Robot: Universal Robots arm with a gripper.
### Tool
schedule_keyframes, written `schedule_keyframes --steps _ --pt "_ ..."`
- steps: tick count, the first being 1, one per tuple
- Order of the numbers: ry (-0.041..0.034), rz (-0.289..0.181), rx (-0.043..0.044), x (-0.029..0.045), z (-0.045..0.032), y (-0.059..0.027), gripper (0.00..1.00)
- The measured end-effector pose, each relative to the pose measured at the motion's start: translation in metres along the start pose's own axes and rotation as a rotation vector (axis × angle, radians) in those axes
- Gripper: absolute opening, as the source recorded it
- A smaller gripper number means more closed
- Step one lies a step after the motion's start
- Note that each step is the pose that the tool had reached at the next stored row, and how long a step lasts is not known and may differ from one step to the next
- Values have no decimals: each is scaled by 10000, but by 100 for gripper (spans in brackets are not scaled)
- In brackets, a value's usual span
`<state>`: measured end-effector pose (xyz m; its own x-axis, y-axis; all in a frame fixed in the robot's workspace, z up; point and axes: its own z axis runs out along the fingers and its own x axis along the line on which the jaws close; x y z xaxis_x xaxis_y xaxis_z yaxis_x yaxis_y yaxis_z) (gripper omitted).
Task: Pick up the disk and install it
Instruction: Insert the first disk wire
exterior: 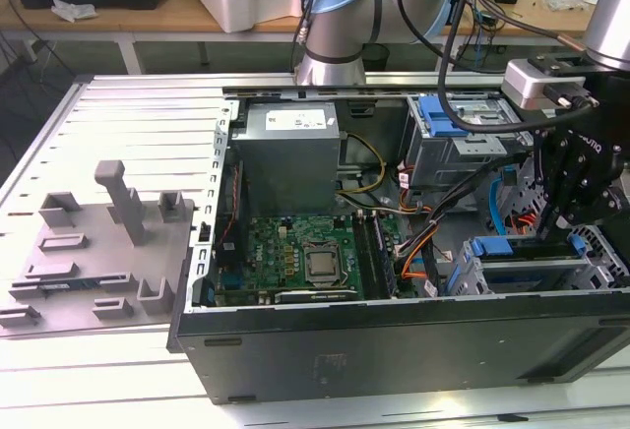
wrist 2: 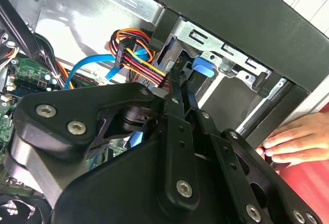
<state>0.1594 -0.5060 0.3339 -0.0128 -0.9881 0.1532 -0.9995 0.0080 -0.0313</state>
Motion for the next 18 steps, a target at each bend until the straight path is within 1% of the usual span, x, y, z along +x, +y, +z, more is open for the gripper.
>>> schedule_keyframes --steps 6,8,9,10,11,15,18 --pt "0 1 0 0 1 0 16" --pt "-13 1 -2 -2 6 1 18" --pt "-10 1 -1 -1 6 0 24" --pt "-8 1 -1 -1 5 1 24" --pt "-1 0 0 0 2 0 31" --pt "-2 0 0 0 2 0 31" --pt "4 1 0 5 -40 -1 31"
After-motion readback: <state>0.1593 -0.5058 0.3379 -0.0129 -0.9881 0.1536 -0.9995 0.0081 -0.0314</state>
